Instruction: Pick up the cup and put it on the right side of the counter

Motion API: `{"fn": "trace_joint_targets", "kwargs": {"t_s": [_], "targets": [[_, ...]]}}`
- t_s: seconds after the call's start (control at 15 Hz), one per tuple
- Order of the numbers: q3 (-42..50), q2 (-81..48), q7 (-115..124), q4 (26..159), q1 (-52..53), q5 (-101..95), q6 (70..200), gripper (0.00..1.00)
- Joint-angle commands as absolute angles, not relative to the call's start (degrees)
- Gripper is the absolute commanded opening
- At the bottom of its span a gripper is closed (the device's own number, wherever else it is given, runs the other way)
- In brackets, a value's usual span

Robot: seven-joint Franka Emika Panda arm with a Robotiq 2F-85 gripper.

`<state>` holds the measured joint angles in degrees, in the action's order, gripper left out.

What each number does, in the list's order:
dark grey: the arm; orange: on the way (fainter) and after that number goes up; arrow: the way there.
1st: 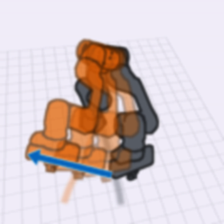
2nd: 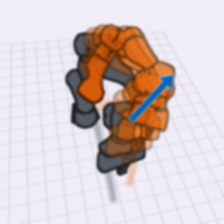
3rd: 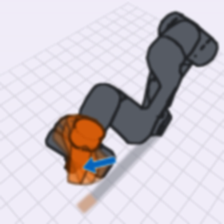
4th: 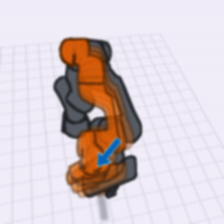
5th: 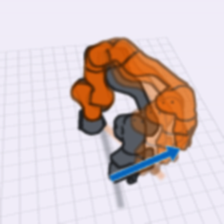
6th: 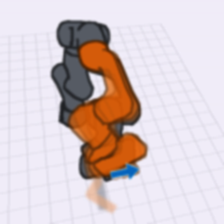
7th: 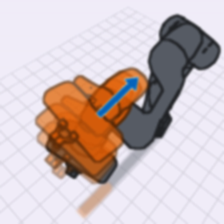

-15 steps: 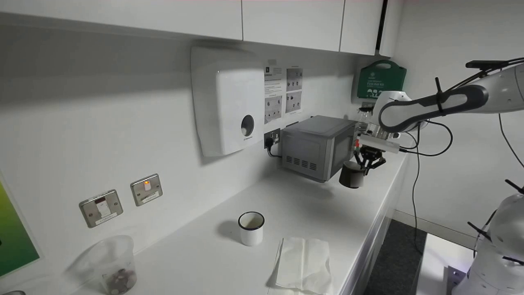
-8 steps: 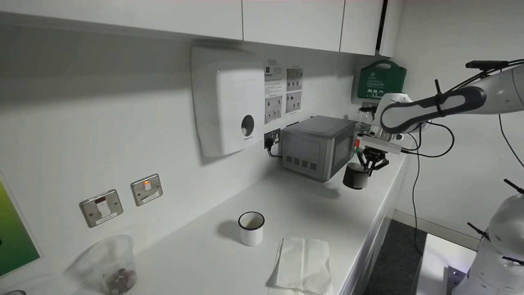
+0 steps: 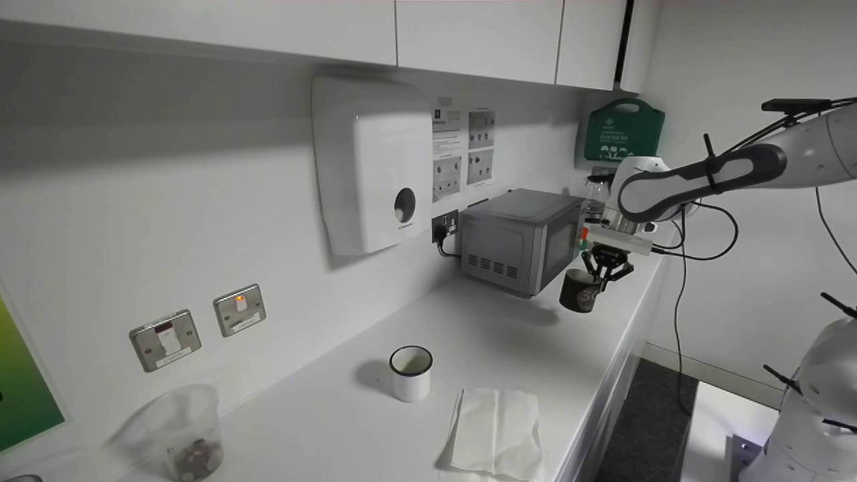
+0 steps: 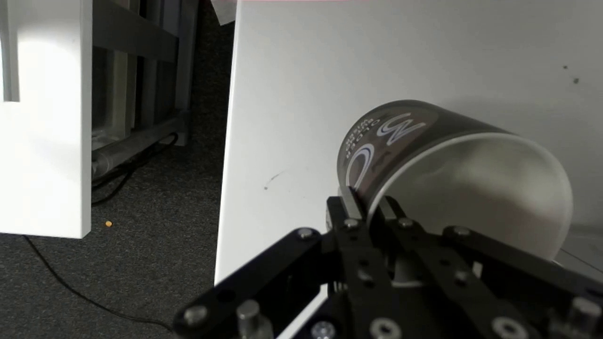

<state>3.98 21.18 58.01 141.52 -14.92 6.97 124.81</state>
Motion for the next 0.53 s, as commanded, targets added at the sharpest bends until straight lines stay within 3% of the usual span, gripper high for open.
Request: {"fn": "trace_joint_targets", "kwargs": {"t_s": [0.0,0.47], "targets": [[3.7,20.2,62.2,140.8,-15.6,5.8,128.3,0.02],[7.4,17.3,67.0,137.4,-17.2,7.4,129.0,0.02]]}}
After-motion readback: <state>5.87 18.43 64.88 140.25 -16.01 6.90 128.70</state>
